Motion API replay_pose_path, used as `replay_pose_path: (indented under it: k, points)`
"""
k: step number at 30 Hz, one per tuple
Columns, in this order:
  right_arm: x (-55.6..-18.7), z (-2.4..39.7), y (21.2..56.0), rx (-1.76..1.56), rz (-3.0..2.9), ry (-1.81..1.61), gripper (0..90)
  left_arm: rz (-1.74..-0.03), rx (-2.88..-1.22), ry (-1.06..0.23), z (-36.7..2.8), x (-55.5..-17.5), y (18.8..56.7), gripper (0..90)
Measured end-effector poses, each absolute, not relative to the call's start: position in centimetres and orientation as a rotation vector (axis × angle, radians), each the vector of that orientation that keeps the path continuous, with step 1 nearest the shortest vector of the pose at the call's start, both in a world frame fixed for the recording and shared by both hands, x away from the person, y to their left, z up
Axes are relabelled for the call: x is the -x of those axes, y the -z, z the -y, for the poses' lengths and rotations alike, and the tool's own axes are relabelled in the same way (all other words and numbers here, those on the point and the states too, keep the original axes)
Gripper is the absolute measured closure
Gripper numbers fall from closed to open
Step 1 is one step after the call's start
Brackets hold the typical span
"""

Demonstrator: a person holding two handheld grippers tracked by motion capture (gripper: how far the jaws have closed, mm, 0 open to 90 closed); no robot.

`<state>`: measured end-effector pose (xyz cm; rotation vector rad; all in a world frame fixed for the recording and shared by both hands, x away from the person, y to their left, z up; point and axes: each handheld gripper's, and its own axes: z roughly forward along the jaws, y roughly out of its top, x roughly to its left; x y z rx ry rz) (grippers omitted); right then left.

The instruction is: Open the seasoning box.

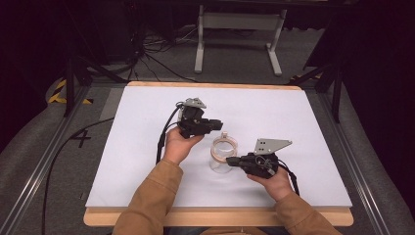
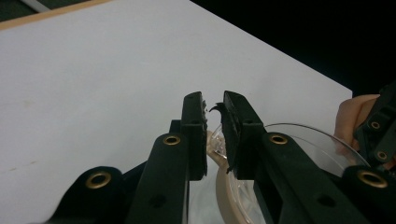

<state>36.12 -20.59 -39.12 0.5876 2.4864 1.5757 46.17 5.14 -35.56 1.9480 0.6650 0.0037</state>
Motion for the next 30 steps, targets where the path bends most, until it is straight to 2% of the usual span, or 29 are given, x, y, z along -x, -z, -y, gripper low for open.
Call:
replay_pose_path:
  k: [10, 30]
  points:
    - [-36.9, 21.0, 38.0, -0.550, -2.457, -1.606, 89.7, -0.701, -1.934, -0.068, -7.8, -44.4, 34.9, 78.3]
    - [-39.1, 21.8, 36.1, -0.495, -2.424, -1.632, 89.7, -0.741, -1.904, -0.098, -14.3, -40.7, 34.5, 76.8]
